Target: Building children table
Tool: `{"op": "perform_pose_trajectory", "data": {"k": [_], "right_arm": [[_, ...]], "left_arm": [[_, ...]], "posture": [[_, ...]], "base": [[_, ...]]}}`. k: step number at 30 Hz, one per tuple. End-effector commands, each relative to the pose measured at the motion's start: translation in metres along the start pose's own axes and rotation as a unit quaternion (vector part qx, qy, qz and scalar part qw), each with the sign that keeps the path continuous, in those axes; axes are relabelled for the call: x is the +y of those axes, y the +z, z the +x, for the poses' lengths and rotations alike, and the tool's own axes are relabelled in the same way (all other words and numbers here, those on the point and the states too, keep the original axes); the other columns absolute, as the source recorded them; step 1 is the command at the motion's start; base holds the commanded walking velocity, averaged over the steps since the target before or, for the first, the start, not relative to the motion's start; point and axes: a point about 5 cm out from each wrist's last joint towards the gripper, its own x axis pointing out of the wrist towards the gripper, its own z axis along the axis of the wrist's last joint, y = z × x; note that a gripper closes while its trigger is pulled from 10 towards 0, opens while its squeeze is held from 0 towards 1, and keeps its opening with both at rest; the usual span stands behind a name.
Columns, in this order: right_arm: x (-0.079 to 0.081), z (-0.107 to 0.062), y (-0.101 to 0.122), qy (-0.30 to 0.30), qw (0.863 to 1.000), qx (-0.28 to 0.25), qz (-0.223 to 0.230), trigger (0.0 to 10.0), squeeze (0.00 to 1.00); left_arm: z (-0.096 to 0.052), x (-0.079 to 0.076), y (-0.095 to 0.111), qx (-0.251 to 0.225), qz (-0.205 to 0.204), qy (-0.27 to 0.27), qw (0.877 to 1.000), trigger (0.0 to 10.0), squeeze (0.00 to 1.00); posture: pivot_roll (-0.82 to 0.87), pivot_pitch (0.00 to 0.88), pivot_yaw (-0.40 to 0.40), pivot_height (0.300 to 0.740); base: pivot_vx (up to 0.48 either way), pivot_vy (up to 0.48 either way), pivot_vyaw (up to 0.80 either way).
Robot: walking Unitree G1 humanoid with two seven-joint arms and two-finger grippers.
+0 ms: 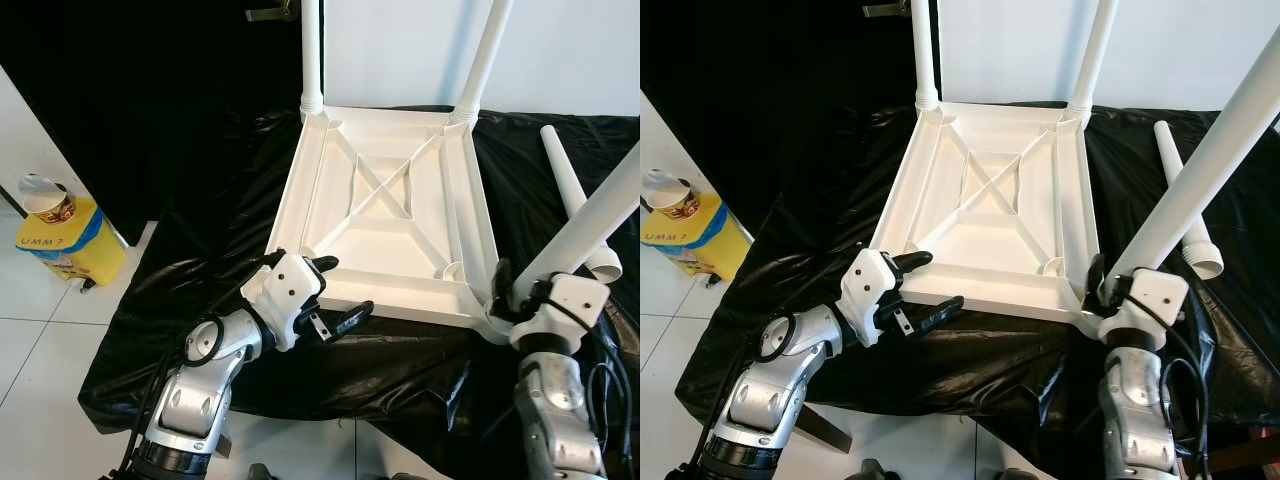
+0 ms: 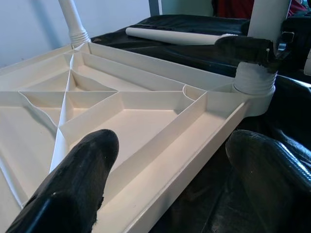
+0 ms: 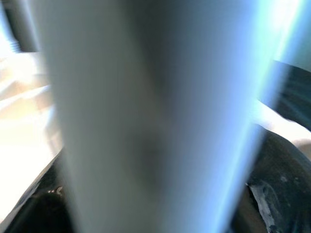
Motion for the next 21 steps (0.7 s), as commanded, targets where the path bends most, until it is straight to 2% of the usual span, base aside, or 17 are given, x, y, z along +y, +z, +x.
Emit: {"op": "perform_pose_trajectory", "data": {"k": [1,3,4,5,6,8,10,11,12,13,14,15,16,21], "right_arm": [[0.002,-0.002,-0.004,0.02,1.0,0.008,0.007,10.0,0.0],[0.0,-0.003,-0.004,0.07,0.997,0.01,0.002,10.0,0.0],[0.0,-0.003,-0.004,0.07,0.997,0.01,0.002,10.0,0.0],[0.0,-0.004,-0.004,0.109,0.994,0.012,-0.004,10.0,0.0],[0.0,-0.004,-0.004,0.109,0.994,0.012,-0.004,10.0,0.0],[-0.002,-0.005,-0.005,0.181,0.983,0.023,-0.014,10.0,0.0],[-0.002,-0.005,-0.005,0.181,0.983,0.023,-0.014,10.0,0.0],[-0.004,-0.004,-0.005,0.208,0.978,0.026,-0.024,10.0,0.0],[-0.007,-0.003,-0.005,0.229,0.972,0.031,-0.035,8.9,0.0],[-0.007,-0.003,-0.005,0.229,0.972,0.031,-0.035,8.9,0.0],[-0.01,-0.001,-0.006,0.243,0.968,0.034,-0.044,6.0,0.0],[-0.01,-0.001,-0.006,0.243,0.968,0.034,-0.044,6.0,0.0],[-0.013,-0.001,-0.008,0.25,0.966,0.039,-0.046,0.0,0.0],[-0.02,-0.002,-0.016,0.248,0.966,0.059,-0.034,0.0,0.0]], "left_arm": [[0.002,0.003,-0.001,-0.001,0.001,0.034,0.999,10.0,0.0],[0.003,0.003,0.0,-0.001,0.001,0.035,0.999,10.0,0.0],[0.003,0.003,0.0,-0.001,0.001,0.035,0.999,10.0,0.0],[0.003,0.004,0.0,-0.002,0.001,0.035,0.999,10.0,0.0],[0.003,0.004,0.0,-0.002,0.001,0.035,0.999,10.0,0.0],[0.003,0.004,0.0,-0.002,0.002,0.036,0.999,10.0,0.0],[0.003,0.004,0.0,-0.002,0.002,0.036,0.999,10.0,0.0],[0.003,0.004,0.0,-0.002,0.002,0.036,0.999,10.0,0.0],[0.003,0.005,0.0,-0.002,0.003,0.036,0.999,10.0,0.0],[0.003,0.005,0.0,-0.002,0.003,0.036,0.999,10.0,0.0],[0.003,0.005,0.0,-0.002,0.003,0.037,0.999,10.0,0.0],[0.003,0.005,0.0,-0.002,0.003,0.037,0.999,10.0,0.0],[0.003,0.005,0.001,-0.002,0.003,0.037,0.999,10.0,0.0],[0.002,0.005,0.001,-0.004,0.002,0.041,0.999,10.0,0.0]], "posture": [[-0.07,0.067,0.008,0.74],[-0.07,0.069,0.006,0.74],[-0.07,0.069,0.006,0.74],[-0.07,0.07,0.007,0.74],[-0.07,0.07,0.007,0.74],[-0.07,0.071,0.01,0.74],[-0.07,0.071,0.01,0.74],[-0.07,0.071,0.011,0.74],[-0.07,0.07,0.01,0.74],[-0.07,0.07,0.01,0.74],[-0.07,0.071,0.009,0.74],[-0.07,0.071,0.009,0.74],[-0.07,0.071,0.006,0.74],[-0.06,0.074,0.003,0.74]], "base": [[0.0,0.0,0.0],[0.0,0.0,0.0],[0.0,0.0,0.0],[0.0,0.0,0.0],[0.0,0.0,0.0],[0.0,0.0,0.0],[0.0,0.0,0.0],[0.0,0.0,0.0],[0.0,0.0,0.0],[0.0,0.0,0.0],[0.0,0.0,0.0],[0.0,0.0,0.0],[0.0,0.0,0.0],[0.0,0.0,0.0]]}}
